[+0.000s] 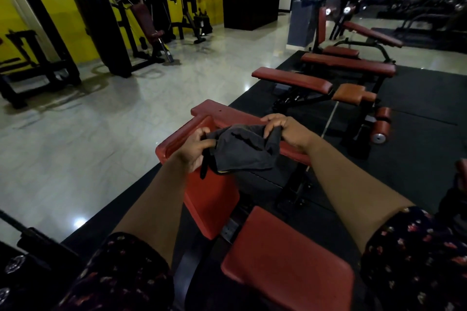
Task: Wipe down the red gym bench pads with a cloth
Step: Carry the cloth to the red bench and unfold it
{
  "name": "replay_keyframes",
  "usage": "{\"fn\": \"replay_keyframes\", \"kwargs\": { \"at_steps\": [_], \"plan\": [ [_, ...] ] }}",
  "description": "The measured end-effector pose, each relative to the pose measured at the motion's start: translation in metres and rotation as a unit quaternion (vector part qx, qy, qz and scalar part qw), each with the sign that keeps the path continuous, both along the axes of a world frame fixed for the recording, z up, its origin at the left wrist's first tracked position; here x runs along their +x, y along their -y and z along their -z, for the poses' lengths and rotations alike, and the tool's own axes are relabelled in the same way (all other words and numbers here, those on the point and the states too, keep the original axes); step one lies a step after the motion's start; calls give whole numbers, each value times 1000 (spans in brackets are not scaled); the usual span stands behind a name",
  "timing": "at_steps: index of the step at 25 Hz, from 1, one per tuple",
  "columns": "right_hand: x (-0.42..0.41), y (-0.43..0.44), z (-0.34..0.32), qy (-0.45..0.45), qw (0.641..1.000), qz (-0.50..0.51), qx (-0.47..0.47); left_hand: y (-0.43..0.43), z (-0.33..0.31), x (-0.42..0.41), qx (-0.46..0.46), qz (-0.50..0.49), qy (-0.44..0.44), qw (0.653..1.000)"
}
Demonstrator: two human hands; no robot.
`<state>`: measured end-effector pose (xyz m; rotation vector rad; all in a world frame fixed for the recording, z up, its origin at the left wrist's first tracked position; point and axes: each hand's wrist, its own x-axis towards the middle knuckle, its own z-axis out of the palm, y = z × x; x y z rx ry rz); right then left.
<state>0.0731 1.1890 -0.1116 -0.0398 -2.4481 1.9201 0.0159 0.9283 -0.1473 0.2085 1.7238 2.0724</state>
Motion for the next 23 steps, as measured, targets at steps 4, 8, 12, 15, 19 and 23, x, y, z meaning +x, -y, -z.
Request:
{"fn": "replay_keyframes", "kwargs": {
  "at_steps": [4,8,12,15,19,23],
  "plan": [
    [8,1,29,48,957,131,-253,-14,-15,-1,61,-68,-52,994],
    [14,29,59,168,920,87,-342,-35,-27,6,97,-77,-67,990],
    [13,54,55,129,887,8,-443,-30,-29,10,102,1,-44,994],
    [7,54,40,57,858,46,-508,-11,-24,8,59,30,-49,997],
    [-3,64,24,11,888,113,-446,0,-20,6,-74,67,-50,994],
    [-3,84,14,-61,935,66,-343,-28,-28,12,-58,81,-128,987]
  ]
}}
